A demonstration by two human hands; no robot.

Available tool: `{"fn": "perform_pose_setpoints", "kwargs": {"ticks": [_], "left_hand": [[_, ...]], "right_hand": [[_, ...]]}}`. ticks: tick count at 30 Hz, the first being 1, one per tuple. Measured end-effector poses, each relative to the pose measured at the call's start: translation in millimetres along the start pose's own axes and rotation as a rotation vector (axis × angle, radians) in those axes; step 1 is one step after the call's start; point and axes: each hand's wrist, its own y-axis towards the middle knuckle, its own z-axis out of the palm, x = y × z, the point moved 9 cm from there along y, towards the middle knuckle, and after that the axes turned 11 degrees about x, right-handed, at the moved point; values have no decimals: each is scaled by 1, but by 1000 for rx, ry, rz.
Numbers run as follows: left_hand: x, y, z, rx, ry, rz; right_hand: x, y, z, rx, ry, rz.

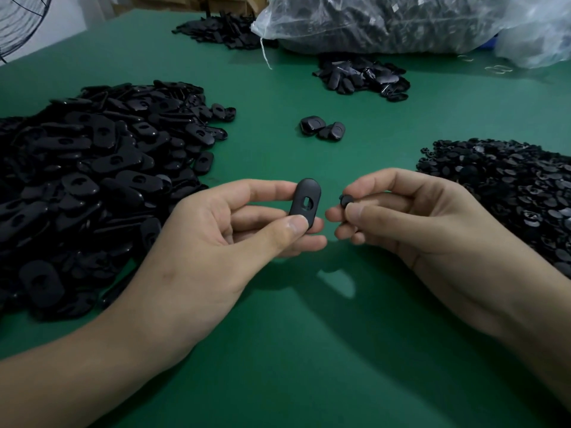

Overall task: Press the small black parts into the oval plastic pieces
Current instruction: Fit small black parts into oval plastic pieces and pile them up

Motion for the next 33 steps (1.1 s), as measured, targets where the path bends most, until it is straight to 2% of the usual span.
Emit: {"fn": "perform_pose_setpoints", "kwargs": {"ticks": [7, 26, 33], "left_hand": [[-3, -1, -5, -45, 46, 33], [-15, -4, -7, -76, 439, 104], [-11, -2, -5, -49, 365, 112]], "right_hand": [[1, -1, 2, -8, -43, -6], [4, -5, 12, -69, -119, -4], [-1, -7, 9, -123, -129, 4]]}}
